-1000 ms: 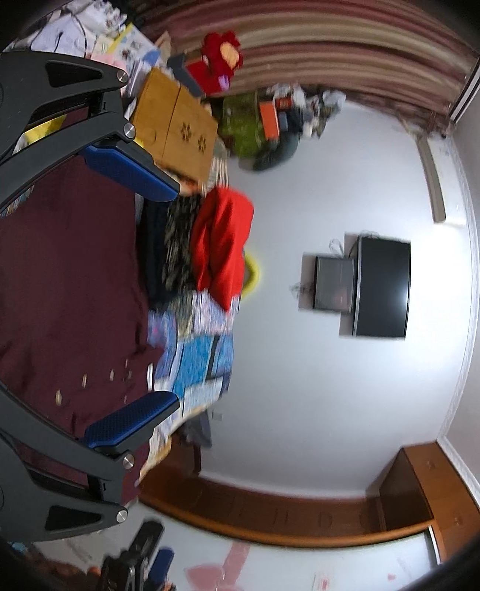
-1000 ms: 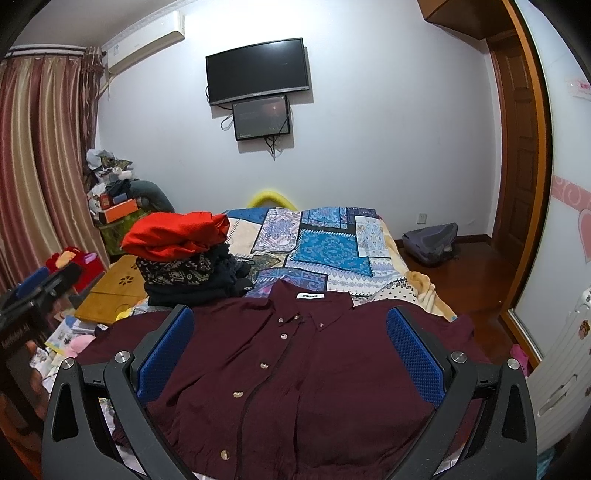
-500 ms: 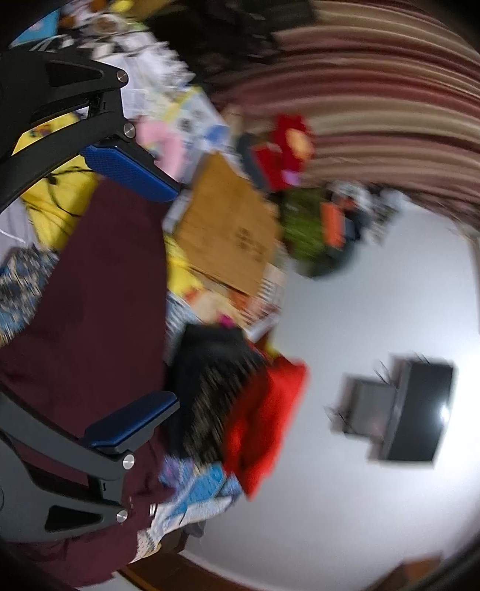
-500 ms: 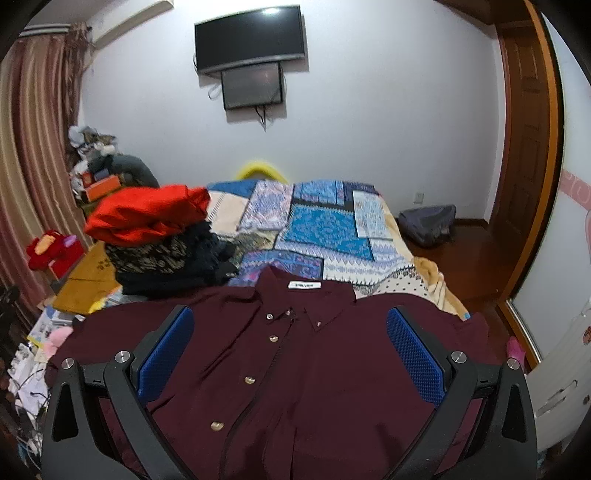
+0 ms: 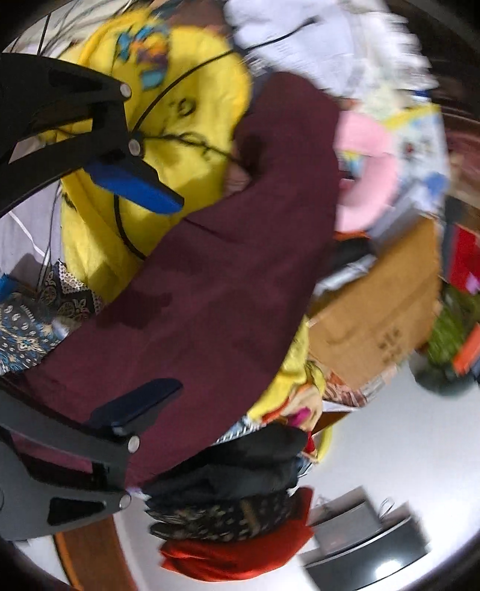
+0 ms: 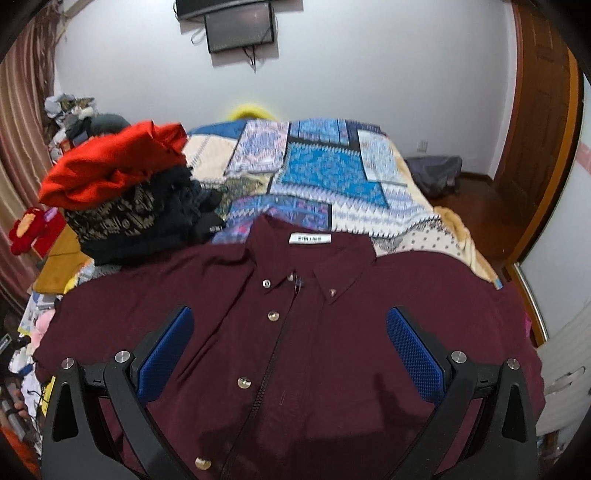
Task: Fold large clothes
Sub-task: 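Grasp the maroon shirt's sleeve with the left gripper and lift it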
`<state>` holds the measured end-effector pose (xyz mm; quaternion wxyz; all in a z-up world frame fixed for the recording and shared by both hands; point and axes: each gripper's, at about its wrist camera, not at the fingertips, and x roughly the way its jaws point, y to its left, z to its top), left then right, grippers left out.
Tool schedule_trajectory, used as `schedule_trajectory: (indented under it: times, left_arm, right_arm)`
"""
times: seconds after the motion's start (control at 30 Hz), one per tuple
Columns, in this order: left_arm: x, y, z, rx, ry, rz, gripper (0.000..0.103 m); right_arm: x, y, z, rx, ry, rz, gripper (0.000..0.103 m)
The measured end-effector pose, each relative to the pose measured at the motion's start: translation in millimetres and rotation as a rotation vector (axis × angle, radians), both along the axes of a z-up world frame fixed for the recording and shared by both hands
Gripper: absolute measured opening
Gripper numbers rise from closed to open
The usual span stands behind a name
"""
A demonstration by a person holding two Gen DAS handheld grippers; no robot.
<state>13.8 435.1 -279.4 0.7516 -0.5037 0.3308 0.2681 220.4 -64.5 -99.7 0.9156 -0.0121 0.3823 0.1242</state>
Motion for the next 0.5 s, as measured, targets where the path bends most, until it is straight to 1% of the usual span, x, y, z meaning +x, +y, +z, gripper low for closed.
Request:
schedule_trajectory:
  times: [0.07, 0.17, 0.27, 0.3, 0.37, 0.43, 0.47, 0.5]
  left_arm:
    - [-1.0, 7.9, -15.7, -0.053, -0.016, 0.026, 0.087]
    - [3.3, 19.6, -31.6, -0.071, -0.007, 0.047, 0.078]
    - [11.3, 30.1, -40.3, -0.052, 0.038, 0.06, 0.053]
    - [18.5, 30.8, -39.2, -0.008, 0.09, 0.051, 0.036]
    - [27.2, 32.3, -35.9, 0.058, 0.137, 0.018, 0.029]
    - [39.4, 23.6, -19.7, 0.169, 0.198, -0.006, 0.012]
    - [44.3, 18.8, -10.5, 0.22, 0.215, -0.017, 0.01]
    - [50.3, 11.0, 6.2, 0.294, 0.23, -0.025, 0.01]
  right_arm:
    - [3.6, 1.9, -3.3, -0.003, 0.014, -0.002, 0.103]
    - [7.5, 0.5, -6.5, -0.008, 0.032, -0.007, 0.103]
    - [10.3, -0.2, -8.1, -0.009, 0.042, -0.013, 0.103]
    - [12.1, 0.1, -8.9, -0.008, 0.043, -0.016, 0.103]
    - [13.2, -1.0, -10.1, -0.006, 0.049, -0.022, 0.103]
    - [13.0, -1.4, -10.0, -0.006, 0.051, -0.027, 0.103]
    - [13.6, -2.1, -9.9, -0.006, 0.051, -0.03, 0.103]
    - [12.9, -4.9, -9.4, -0.005, 0.05, -0.033, 0.103]
